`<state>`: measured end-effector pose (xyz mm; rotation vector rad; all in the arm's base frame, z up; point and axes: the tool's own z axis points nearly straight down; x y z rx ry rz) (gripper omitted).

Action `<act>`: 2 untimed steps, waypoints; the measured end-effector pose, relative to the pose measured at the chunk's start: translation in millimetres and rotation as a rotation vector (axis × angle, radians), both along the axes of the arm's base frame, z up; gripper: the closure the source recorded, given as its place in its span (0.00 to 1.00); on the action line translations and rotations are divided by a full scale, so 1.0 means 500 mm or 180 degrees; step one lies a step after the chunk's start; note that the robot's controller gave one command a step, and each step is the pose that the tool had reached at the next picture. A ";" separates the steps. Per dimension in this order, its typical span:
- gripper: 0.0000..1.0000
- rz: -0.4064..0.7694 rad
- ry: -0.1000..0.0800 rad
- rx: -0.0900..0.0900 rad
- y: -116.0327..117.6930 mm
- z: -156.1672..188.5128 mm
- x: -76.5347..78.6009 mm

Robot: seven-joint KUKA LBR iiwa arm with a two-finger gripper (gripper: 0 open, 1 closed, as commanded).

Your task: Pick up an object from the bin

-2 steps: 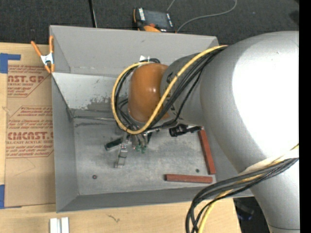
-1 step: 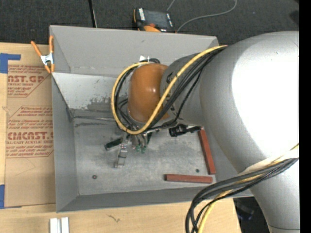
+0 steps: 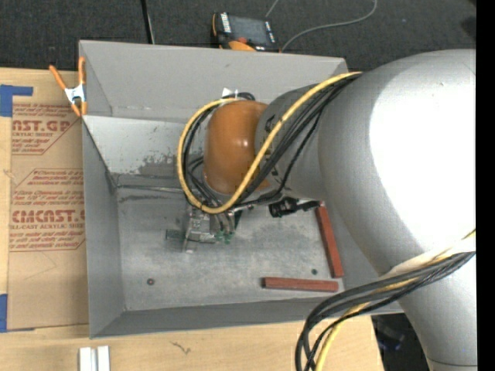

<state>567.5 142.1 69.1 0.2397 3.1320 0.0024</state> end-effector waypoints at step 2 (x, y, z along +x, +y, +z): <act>1.00 0.0003 -0.0022 0.0004 0.002 0.224 0.007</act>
Offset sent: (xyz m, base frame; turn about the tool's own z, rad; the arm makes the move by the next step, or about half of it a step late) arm 0.0000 -0.0001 0.0566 0.0000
